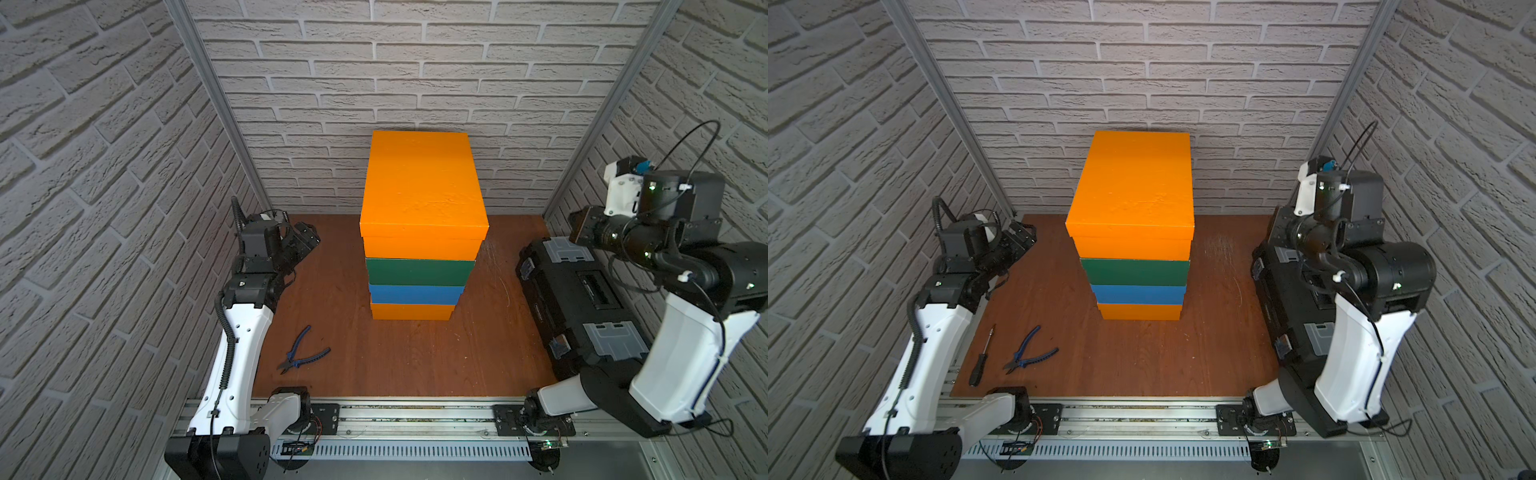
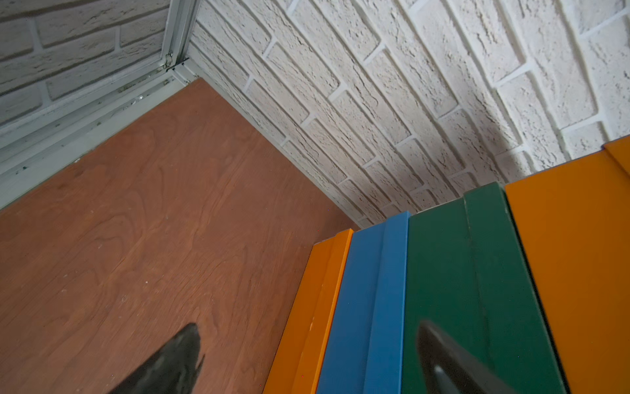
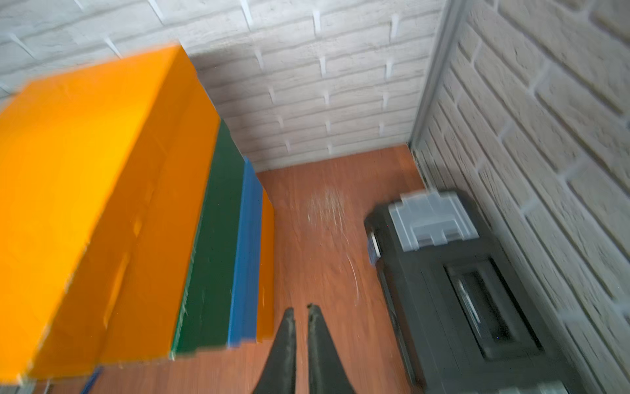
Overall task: Stack the shoeboxes
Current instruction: Reset both arms
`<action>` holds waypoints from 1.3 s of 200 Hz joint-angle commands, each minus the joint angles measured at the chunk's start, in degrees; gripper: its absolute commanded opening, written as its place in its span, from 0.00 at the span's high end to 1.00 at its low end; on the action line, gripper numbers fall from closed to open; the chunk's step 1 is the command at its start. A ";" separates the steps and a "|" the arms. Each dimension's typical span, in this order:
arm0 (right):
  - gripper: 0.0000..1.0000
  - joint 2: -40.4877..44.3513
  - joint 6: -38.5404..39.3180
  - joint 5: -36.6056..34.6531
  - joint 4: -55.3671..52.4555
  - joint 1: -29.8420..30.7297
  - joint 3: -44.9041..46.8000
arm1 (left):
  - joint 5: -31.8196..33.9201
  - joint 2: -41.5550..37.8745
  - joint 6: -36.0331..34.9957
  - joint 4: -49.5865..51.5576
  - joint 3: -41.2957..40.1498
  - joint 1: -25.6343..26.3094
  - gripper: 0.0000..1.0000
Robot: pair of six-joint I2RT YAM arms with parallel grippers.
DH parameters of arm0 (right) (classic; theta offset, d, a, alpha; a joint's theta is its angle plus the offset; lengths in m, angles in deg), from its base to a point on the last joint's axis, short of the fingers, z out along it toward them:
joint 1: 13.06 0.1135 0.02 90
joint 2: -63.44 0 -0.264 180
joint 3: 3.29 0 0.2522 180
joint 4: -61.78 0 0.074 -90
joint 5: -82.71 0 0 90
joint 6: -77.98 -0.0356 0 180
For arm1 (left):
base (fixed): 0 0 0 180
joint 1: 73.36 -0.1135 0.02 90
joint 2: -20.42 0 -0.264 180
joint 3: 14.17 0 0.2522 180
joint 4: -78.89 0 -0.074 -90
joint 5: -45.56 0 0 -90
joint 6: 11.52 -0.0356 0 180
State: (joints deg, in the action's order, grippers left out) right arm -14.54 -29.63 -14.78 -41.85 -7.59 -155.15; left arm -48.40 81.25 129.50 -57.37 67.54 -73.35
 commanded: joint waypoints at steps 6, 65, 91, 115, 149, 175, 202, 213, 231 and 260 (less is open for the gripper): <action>0.81 26.29 -3.78 0.33 21.65 0.33 40.66 | -0.46 -2.85 0.47 0.01 -2.47 -0.42 0.02; 0.00 36.83 -5.25 3.66 26.99 0.27 61.57 | -0.74 -4.34 0.56 2.96 -2.29 -0.16 0.02; 0.00 39.74 -6.12 3.96 33.53 0.30 66.65 | 0.36 -6.12 0.79 2.78 -4.14 0.09 0.02; 0.00 38.05 -4.48 4.06 37.57 0.37 71.83 | 0.99 -6.45 -1.31 0.66 -6.91 0.09 0.02; 0.00 38.22 -2.89 3.84 53.72 0.24 86.89 | 1.15 -5.83 -6.15 -9.36 -14.78 0.25 0.02; 0.00 41.52 1.34 0.20 73.57 0.32 101.55 | 3.27 -6.70 -7.84 -24.97 -24.27 0.26 0.02; 0.00 43.71 11.44 -1.06 102.58 0.25 119.59 | 11.74 -5.76 -13.60 -37.24 -32.28 0.83 0.02; 0.00 42.32 15.18 -2.04 113.54 0.21 124.40 | 14.23 -4.12 -18.41 -41.17 -34.50 1.25 0.02; 0.00 35.87 18.06 -6.58 118.12 0.24 126.57 | 16.90 0.20 -27.35 -43.77 -36.10 1.91 0.02; 0.00 19.50 20.46 -5.58 124.75 0.25 125.10 | 22.85 10.70 -31.35 -48.63 -36.91 2.24 0.02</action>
State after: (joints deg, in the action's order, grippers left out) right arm 14.20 -14.04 -18.84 64.81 -7.59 -28.93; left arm -32.73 85.63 106.47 -95.31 32.02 -71.34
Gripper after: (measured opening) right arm 0.998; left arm 0.982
